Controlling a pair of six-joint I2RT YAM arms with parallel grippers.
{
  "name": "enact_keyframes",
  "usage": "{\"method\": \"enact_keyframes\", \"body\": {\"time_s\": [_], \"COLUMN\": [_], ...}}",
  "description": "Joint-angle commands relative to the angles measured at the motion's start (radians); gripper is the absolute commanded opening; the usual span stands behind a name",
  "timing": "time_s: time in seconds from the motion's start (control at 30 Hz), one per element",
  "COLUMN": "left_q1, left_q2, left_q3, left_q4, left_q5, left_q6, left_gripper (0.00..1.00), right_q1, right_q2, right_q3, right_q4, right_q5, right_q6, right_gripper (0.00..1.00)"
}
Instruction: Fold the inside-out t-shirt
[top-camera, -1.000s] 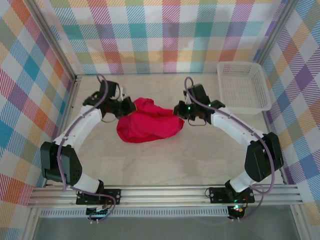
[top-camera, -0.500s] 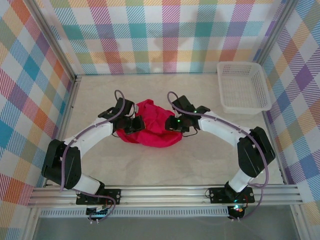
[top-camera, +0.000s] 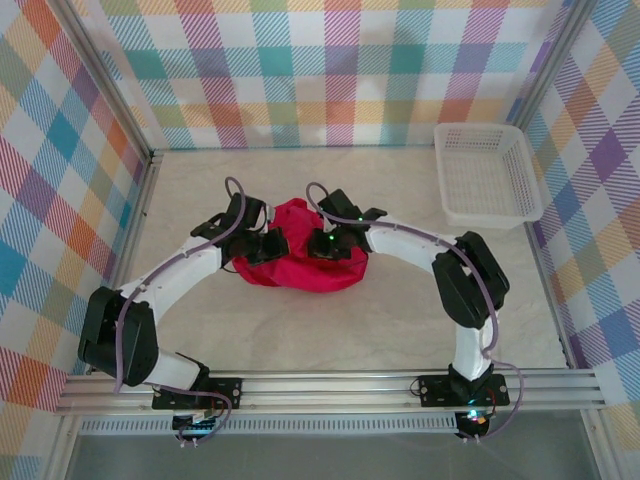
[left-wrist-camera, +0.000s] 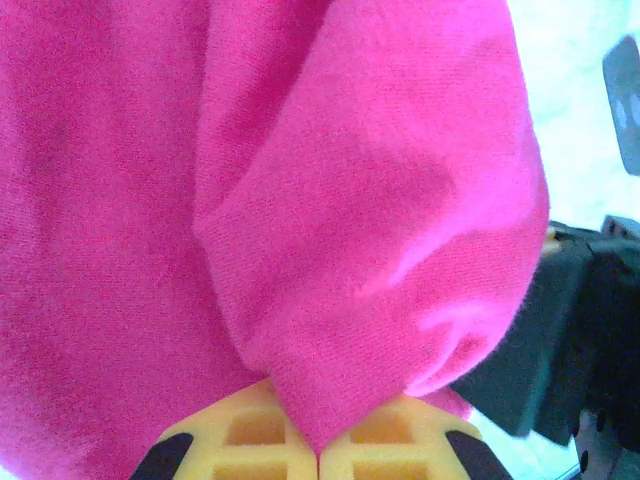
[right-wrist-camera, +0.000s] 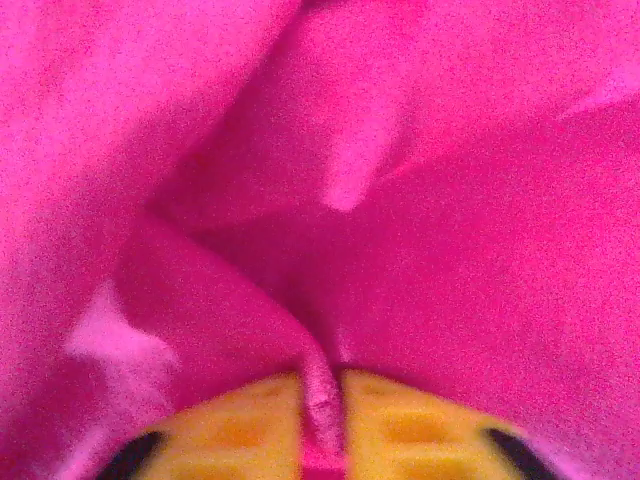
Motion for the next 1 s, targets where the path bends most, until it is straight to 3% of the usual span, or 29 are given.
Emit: {"method": "enact_keyframes", "body": {"time_s": [0.0,0.23,0.4,0.6,0.7,0.77,0.87,0.97], "left_q1": [0.003,0.037,0.037,0.037,0.032,0.001,-0.084,-0.172], "left_q2": [-0.041,-0.022,-0.008,-0.060,-0.088,-0.113,-0.152,-0.148], "left_q3": [0.039,0.072,0.084,0.046,0.032,0.026,0.022,0.025], "left_q4": [-0.052,-0.105,-0.105,-0.089,-0.095,-0.103,-0.113,-0.126], "left_q5": [-0.025,-0.044,-0.058,-0.077,-0.079,-0.105,-0.151,-0.179], "left_q6": [0.022,0.070,0.073,0.079,0.089,0.123,0.173,0.202], "left_gripper": [0.00,0.02,0.06,0.27,0.46,0.55,0.59,0.59], "right_q1": [-0.007,-0.009,-0.030,-0.079,-0.080,-0.080,-0.085,-0.112], "right_q2": [-0.055,-0.260,-0.310,-0.280,-0.242,-0.238,-0.270,-0.308], "right_q3": [0.110,0.254,0.297,0.233,0.187,0.126,-0.001,-0.107], "right_q4": [-0.059,-0.278,-0.302,-0.252,-0.259,-0.256,-0.219,-0.185], "right_q5": [0.019,0.064,0.023,0.023,0.050,0.053,0.063,0.043], "right_q6": [-0.013,-0.075,-0.084,-0.079,-0.091,-0.086,-0.070,-0.048], "right_gripper": [0.00,0.00,0.00,0.00,0.01,0.07,0.15,0.16]}}
